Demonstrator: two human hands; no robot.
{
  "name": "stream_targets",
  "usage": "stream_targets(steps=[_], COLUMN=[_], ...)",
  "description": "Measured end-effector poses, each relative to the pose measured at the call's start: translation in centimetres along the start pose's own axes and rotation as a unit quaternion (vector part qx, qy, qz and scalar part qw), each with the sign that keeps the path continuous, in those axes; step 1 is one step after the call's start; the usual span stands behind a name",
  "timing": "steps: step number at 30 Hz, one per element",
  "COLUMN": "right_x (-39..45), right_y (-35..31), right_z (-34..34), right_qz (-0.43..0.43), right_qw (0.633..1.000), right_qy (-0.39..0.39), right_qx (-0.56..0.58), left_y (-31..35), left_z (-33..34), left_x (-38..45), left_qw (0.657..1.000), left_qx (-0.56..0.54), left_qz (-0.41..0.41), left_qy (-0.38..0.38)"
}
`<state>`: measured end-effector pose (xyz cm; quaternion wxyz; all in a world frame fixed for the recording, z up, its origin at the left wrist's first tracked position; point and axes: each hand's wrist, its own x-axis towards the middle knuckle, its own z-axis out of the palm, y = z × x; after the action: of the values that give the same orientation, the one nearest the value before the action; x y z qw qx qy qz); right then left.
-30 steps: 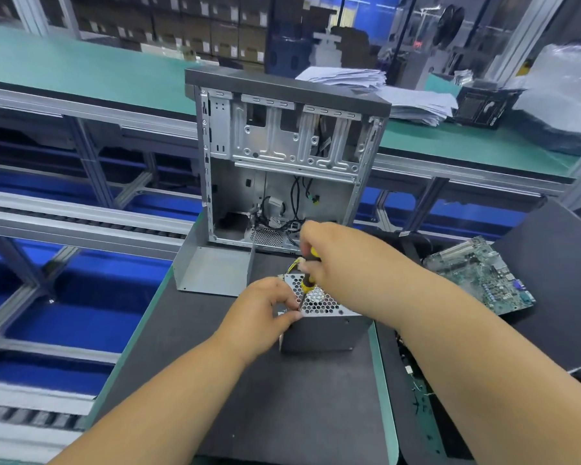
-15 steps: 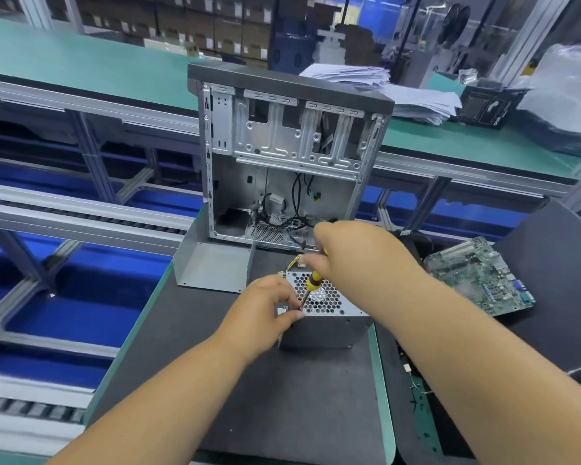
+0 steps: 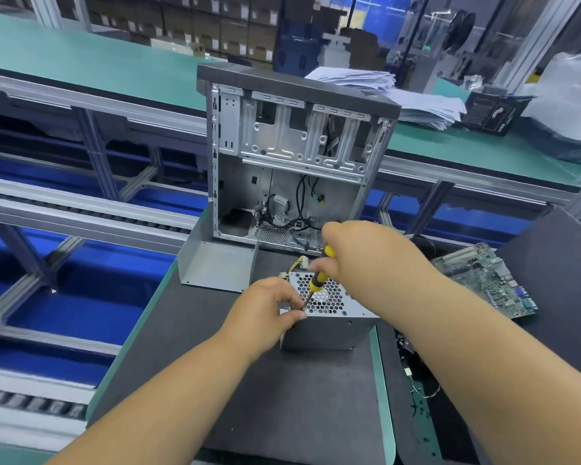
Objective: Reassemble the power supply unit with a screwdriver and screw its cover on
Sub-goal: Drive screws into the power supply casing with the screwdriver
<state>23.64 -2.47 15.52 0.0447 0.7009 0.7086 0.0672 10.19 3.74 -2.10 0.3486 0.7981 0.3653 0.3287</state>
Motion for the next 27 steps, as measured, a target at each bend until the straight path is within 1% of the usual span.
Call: stream_targets(steps=[2,3,5,6,8,9,10,12,15,18,20,21,24,26,27], right_x=[0.4,0.6,0.8,0.8,0.4,0.1,-0.2,-0.3,0.1,0.4,0.5,0.5,0.6,0.5,0.5], right_y=[-0.6,-0.7,-0.6,-0.3,0.3,0.6,0.6,0.6,0.1,-0.2,-0.4,-0.5,-1.2,-1.3,-1.2], right_z=[0.4,0.5,0.6,0.6,0.1,-0.2,-0.5,-0.5,0.0,0.0,0.1,0.3,0.7,0.7,0.8], right_qz=[0.077,0.103,0.11,0.091,0.021,-0.017,-0.053,-0.101,-0.108,-0.077,-0.03,0.002,0.081,0.097,0.091], right_qw=[0.994,0.99,0.99,0.994,0.998,0.994,0.989,0.988,0.992,0.996,0.993,0.991,0.989,0.989,0.992], right_qy=[0.025,0.031,0.025,0.011,-0.023,-0.038,-0.043,-0.023,0.024,0.047,0.056,0.053,0.047,0.046,0.04], right_qx=[-0.069,-0.086,-0.083,-0.061,0.047,0.101,0.13,0.117,0.063,-0.014,-0.1,-0.12,-0.113,-0.097,-0.077], left_y=[0.0,-0.1,-0.1,-0.1,-0.1,-0.1,-0.1,-0.1,0.0,0.3,0.4,0.4,0.4,0.4,0.5], left_z=[0.1,0.1,0.2,0.2,0.1,0.1,0.1,0.1,0.2,-0.1,-0.2,-0.3,-0.2,-0.1,-0.1], left_x=[0.0,0.0,0.0,0.1,0.2,0.2,0.2,0.1,0.0,-0.1,-0.2,-0.2,-0.4,-0.4,-0.4], left_qw=[1.0,1.0,1.0,1.0,1.0,1.0,1.0,0.999,1.0,1.0,1.0,1.0,1.0,1.0,1.0], left_qx=[0.005,0.006,-0.001,-0.004,-0.005,-0.004,-0.006,-0.014,-0.007,0.02,0.024,0.017,-0.002,0.001,0.005], left_qz=[0.001,0.0,-0.006,-0.007,-0.01,-0.015,-0.021,-0.025,-0.022,-0.017,-0.017,-0.017,-0.014,-0.018,-0.022], left_qy=[0.003,0.007,0.015,0.016,0.016,0.016,0.017,0.02,0.019,0.007,0.0,-0.001,0.006,0.015,0.02])
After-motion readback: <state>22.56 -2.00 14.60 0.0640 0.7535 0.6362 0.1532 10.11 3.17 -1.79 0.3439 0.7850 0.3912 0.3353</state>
